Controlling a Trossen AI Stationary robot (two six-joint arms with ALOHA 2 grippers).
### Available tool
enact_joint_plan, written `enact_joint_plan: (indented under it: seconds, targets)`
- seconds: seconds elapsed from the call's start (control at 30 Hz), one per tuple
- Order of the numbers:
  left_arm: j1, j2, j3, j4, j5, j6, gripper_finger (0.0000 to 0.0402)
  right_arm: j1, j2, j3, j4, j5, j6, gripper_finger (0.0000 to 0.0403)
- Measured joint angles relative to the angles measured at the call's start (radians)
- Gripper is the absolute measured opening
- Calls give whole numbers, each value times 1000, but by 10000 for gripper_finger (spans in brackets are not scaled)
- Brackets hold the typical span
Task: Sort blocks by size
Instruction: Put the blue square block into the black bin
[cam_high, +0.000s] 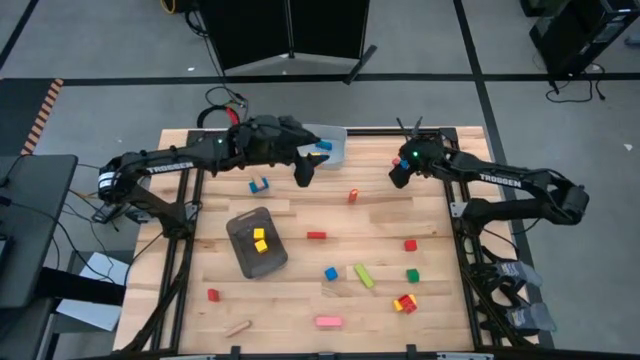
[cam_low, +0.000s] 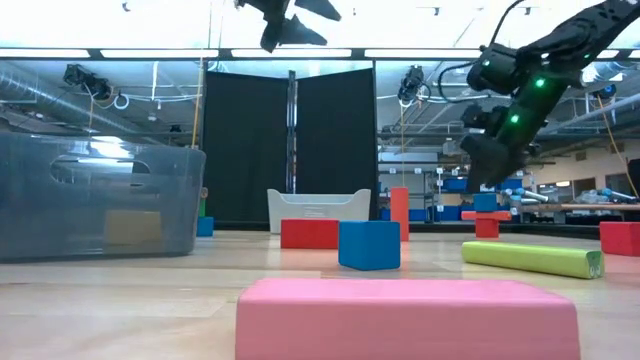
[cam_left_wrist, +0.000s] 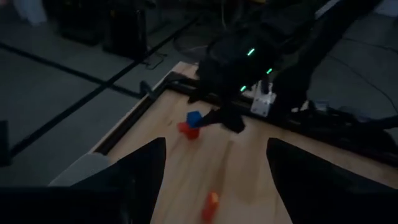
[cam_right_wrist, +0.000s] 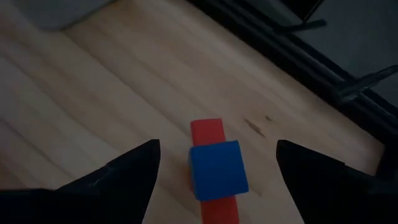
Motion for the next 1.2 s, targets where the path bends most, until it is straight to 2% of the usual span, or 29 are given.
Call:
enact_joint_plan:
  seconds: [0.3,0.63,0.97,1.2]
  targets:
    - [-69,-12,0,-16,-35,-1,286,0,74,2,-1,5,-33,324]
    - [-81,-15,0,-19,-39,1,286,0,83,2,-50,5,-51,291]
    - [-81,-14,0,-21,-39,2,286,0,83,2,-52,7,-64,233]
    - [-81,-14,0,-24,-39,2,286,0,83,2,-51,8,-66,159]
